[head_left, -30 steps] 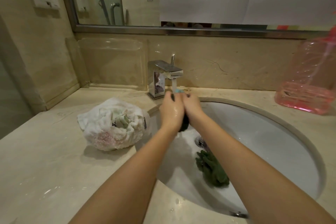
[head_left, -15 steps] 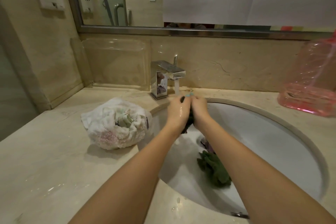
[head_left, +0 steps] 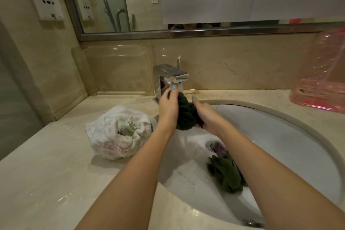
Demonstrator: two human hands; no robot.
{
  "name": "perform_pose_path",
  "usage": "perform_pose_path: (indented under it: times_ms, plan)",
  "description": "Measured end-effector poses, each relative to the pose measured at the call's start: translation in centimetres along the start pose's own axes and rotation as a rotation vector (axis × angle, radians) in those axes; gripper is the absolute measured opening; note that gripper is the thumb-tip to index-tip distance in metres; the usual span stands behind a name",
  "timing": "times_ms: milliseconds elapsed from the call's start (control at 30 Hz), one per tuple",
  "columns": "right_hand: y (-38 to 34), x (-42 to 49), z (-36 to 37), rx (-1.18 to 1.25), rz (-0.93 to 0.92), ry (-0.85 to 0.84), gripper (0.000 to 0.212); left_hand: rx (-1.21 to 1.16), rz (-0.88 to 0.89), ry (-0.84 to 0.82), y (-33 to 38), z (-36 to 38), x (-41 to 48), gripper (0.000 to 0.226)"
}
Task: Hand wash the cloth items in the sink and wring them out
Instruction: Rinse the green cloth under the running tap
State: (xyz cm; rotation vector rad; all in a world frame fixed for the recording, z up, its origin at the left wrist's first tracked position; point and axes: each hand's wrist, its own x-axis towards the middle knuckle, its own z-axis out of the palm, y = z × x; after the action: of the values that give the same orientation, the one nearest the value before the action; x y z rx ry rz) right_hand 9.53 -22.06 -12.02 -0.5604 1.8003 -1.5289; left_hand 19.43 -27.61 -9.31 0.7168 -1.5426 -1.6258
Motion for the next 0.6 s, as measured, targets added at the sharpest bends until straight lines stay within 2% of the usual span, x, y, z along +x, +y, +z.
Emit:
perform_pose_path:
  times_ms: [100,200,300,433,533,600]
  plan:
    - [0.2,-0.7,-2.1,0.13,0.132,-0.298,0.027,-0.009,0.033,0.049,-0.2,-2.0,0.8,0.022]
    - [-0.2,-1.0,-2.4,0.129,0.118,-0.387,0.022,-0.056,0.036,0.086,-0.3,-2.6,1.3,0.022]
    - [-0.3,-0.9,-1.4,0.199,0.025,-0.294,0.017,-0.17,-0.034,0.092,-0.2,-2.6,1.3,0.025]
    - [-1.4,-0.9,0.6,0.474,-0.063,-0.083,0.015,-0.073,-0.103,0.09,-1.2,-2.7,1.6,0.018]
    - [-2.2,-0.7,1.9,0.427,-0.133,0.003,0.021,-0.039,-0.074,0.033,-2.4,-2.7,2.2,0.026]
    - [-2.3,-0.5,2.3,0.308,-0.178,0.116,0.022,-0.048,-0.065,0.015,-2.7,-2.8,2.3,0.026]
